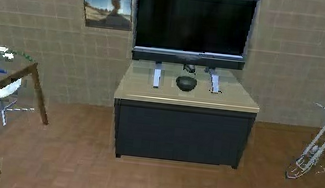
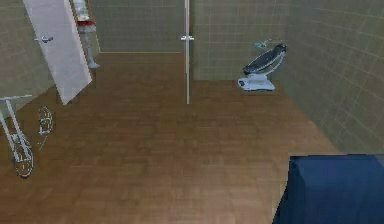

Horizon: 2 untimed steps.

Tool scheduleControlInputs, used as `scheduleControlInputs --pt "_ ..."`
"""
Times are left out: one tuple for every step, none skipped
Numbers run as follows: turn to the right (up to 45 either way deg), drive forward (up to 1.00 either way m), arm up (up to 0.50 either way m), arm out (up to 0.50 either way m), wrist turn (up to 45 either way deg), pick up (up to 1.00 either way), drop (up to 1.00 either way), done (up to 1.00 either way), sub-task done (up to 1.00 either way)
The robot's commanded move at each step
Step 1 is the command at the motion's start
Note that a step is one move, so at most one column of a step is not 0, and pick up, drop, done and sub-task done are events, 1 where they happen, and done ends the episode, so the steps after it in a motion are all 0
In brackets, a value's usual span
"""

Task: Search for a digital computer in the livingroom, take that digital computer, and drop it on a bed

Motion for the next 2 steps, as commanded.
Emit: scheduleControlInputs --pt "-45.0 0.0 0.0 0.0 0.0 0.0 0.0 0.0 0.0" --pt "-36.0 0.0 0.0 0.0 0.0 0.0 0.0 0.0 0.0"
